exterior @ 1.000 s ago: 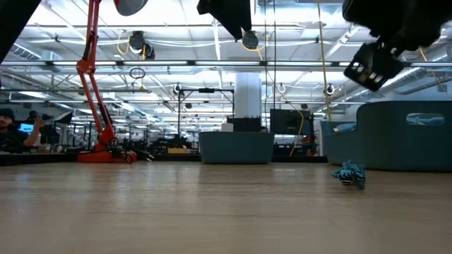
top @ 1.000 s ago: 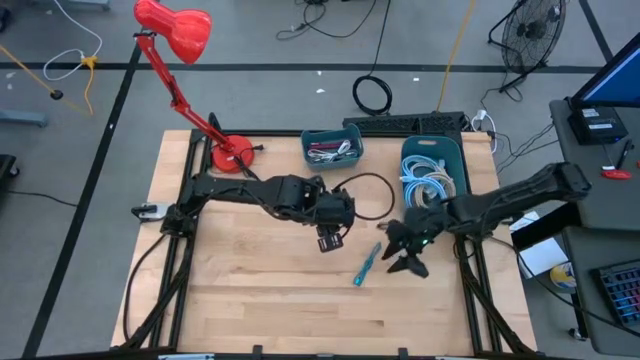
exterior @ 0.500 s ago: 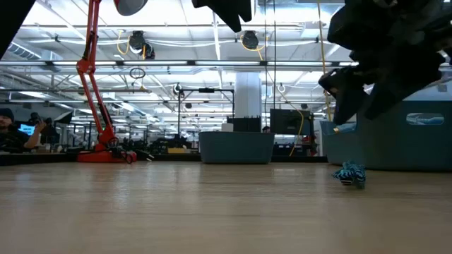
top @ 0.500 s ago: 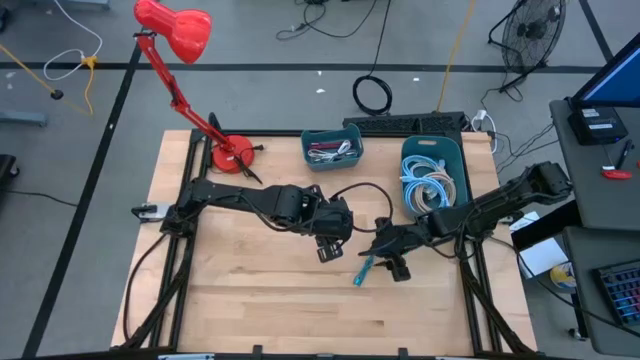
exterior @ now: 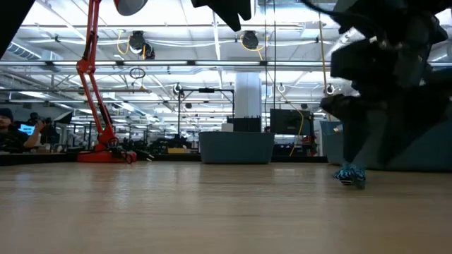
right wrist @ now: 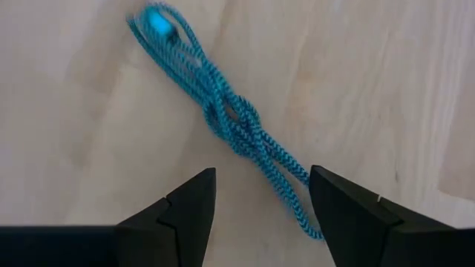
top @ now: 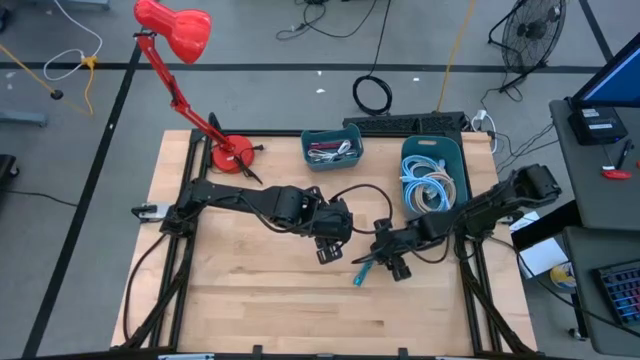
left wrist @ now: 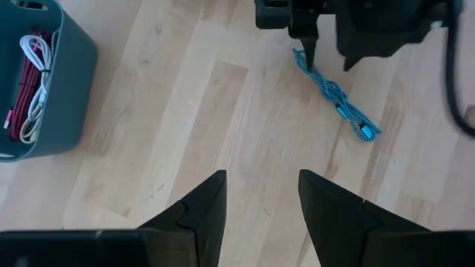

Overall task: Pick & Place USB Port
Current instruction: Put the blue charger cable into the left blue bin

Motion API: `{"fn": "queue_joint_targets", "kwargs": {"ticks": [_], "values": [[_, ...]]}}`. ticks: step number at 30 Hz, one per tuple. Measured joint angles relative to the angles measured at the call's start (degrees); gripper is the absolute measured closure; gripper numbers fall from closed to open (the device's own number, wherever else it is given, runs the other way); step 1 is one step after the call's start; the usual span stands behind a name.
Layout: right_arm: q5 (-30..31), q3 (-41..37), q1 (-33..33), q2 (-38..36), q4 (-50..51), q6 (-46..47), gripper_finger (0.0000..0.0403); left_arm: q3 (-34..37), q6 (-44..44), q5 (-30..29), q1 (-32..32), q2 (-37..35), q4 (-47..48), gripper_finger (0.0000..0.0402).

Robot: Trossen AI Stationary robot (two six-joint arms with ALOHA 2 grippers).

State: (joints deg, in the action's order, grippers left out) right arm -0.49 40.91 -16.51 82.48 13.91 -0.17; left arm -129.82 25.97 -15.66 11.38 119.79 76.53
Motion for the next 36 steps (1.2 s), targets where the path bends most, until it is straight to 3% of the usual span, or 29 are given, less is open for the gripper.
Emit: {"fn": "queue_joint_targets", "kwargs": {"ticks": [10, 14, 19, 23, 30, 36], "values": [[10.95, 0.03, 0.49, 4.34, 0.89, 1.49, 0.021, 0.02, -0.39, 0.09, -0.04, 0.0, 0.02, 0.0229], [10.32, 0.09, 1.17, 4.5, 2.03, 5.3, 0.0265, 0.02, -0.62, 0.09, -0.04, 0.0, 0.04, 0.0229], [9.25, 0.3, 2.26, 3.72, 4.6, 9.07, 0.0376, 0.02, -0.71, 0.05, -0.13, 0.0, 0.04, 0.0229], [11.54, 3.02, 2.71, 2.19, 10.26, 12.96, 0.039, 0.02, -0.55, -1.67, -0.22, 0.0, 0.18, 0.0229], [15.7, 12.96, 4.38, -2.49, 17.2, 15.29, 0.0398, 0.07, -1.09, -17.01, -1.27, -1.6, 4.42, 0.0229], [19.66, 19.77, 7.48, -7.65, 18.97, 19.56, 0.0399, 0.07, 12.18, -29.45, -5.03, -7.1, 10.15, 0.0229]]}}
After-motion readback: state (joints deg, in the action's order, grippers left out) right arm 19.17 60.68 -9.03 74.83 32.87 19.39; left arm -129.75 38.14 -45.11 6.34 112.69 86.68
